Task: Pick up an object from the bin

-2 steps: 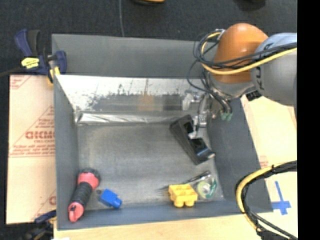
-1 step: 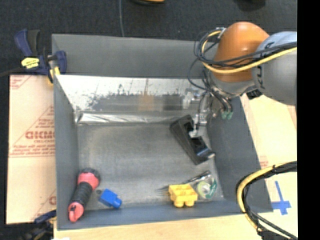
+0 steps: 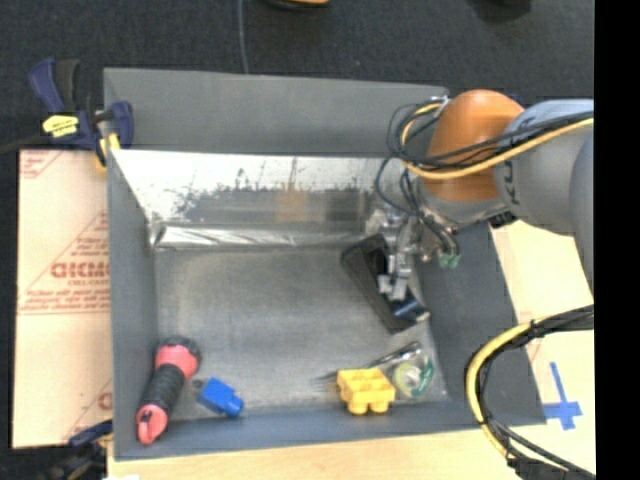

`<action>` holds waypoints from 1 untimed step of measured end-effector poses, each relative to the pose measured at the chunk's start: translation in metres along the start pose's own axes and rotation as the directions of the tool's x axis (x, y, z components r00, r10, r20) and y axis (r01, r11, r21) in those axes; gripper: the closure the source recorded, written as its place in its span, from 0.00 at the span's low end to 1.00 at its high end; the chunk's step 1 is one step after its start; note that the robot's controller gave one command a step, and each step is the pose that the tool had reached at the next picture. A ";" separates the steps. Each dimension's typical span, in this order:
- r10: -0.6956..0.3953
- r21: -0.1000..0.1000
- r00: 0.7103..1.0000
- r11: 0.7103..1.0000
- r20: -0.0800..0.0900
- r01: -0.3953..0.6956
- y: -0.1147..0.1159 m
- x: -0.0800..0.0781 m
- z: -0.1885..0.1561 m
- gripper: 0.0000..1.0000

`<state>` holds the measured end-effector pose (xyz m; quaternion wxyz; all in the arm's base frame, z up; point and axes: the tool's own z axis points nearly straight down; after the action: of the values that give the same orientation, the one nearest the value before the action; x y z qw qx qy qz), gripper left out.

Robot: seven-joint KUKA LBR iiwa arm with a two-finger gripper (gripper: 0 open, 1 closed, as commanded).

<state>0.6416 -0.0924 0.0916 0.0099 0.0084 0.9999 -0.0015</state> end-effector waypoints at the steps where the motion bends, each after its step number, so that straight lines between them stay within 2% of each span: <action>1: -0.080 0.000 0.997 0.997 0.004 0.080 -0.002 -0.005 0.009 0.00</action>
Offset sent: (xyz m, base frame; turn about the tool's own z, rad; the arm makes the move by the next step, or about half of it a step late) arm 0.0038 -0.0058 -0.0208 -0.0573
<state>0.6463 -0.0946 0.0824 0.0120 -0.0316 0.9994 -0.0018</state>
